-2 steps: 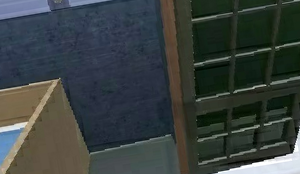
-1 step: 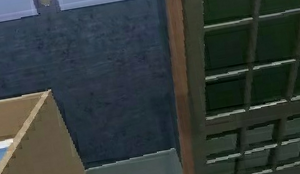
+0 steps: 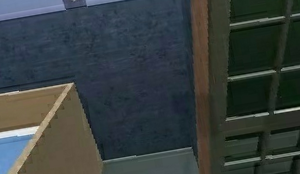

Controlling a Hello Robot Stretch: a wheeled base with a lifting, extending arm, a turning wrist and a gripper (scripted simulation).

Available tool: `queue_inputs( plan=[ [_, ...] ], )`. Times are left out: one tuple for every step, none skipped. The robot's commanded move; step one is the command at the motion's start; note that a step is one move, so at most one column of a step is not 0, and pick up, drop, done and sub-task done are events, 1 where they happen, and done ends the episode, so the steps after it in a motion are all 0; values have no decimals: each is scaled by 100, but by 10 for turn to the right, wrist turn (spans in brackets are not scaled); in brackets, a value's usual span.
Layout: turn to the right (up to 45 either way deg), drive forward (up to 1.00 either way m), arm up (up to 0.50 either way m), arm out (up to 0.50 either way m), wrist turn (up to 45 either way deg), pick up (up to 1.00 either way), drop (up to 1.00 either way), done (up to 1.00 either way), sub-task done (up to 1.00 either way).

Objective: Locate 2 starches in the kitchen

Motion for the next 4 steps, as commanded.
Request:
queue_inputs(
  plan=[
    [0,30,0,0,0,0,0,0,0],
    [450,0,0,0,0,0,0,0,0],
    [420,0,0,0,0,0,0,0,0],
    [0,100,0,0,0,0,0,0,0]
  ],
)
